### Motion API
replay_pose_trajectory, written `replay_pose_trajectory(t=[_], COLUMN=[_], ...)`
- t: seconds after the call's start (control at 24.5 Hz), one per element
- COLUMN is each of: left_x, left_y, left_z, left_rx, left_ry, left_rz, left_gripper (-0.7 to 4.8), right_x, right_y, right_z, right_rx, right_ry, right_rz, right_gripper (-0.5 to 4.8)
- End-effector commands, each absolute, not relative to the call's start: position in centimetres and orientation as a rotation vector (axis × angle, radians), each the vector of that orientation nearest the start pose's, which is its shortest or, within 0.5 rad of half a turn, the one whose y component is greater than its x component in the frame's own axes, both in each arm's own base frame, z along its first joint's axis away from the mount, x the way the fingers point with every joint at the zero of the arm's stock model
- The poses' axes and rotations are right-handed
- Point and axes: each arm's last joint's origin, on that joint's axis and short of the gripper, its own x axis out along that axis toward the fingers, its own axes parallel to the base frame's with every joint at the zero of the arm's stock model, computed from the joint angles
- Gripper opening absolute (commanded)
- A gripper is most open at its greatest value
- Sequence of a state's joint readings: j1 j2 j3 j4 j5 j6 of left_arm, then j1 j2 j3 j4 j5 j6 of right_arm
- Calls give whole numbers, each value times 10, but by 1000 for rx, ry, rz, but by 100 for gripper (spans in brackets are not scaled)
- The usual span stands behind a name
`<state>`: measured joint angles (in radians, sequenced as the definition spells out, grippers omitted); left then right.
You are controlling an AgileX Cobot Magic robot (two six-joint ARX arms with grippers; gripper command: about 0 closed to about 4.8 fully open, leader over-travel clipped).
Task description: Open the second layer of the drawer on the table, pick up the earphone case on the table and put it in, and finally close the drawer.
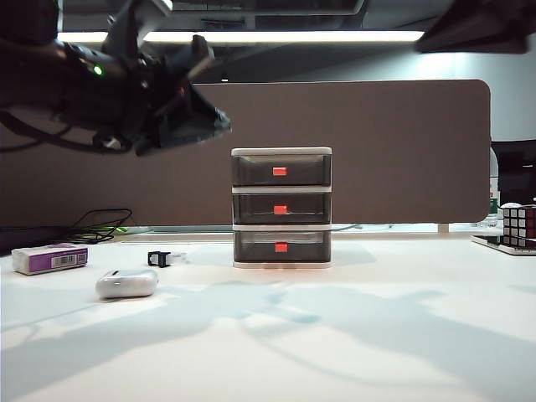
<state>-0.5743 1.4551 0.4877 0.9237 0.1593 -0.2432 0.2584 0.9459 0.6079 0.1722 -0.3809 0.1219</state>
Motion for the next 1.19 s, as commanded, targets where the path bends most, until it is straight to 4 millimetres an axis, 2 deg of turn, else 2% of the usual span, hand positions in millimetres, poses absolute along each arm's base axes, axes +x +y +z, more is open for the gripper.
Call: replay_pose_trajectory(t=[0.04,0.2,0.33,0.37,0.45,0.53,0.65,0.94,1.02,1.19], left_x=[232,228,234,239,251,258,267,290,295,296], left_y=[-161,-185,-197,-203,-213,-225,-236,-253,-254,-253], left_z=[190,169,147,140,129,127,131,140,141,139], left_rx=[-226,-258,-320,-348,-363,-364,-354,-205,-172,-159], left_ry=[135,101,109,118,131,130,104,139,156,166], left_rz=[-698,-610,-567,-569,-572,-603,-586,-472,-389,-335], left_gripper=[62,90,99,132,220,261,262,261,261,261], right_x=[243,291,313,319,322,322,321,324,326,329], right_y=[77,92,104,108,117,120,126,129,131,132], right_z=[291,296,296,295,293,290,287,272,265,258], right_rx=[88,98,106,109,100,64,48,81,92,100], right_ry=[217,258,278,288,293,285,292,373,394,414], right_rz=[675,755,829,860,919,950,987,1076,1105,1122], right_gripper=[-5,-5,-5,-5,-5,-5,-5,-5,-5,-5])
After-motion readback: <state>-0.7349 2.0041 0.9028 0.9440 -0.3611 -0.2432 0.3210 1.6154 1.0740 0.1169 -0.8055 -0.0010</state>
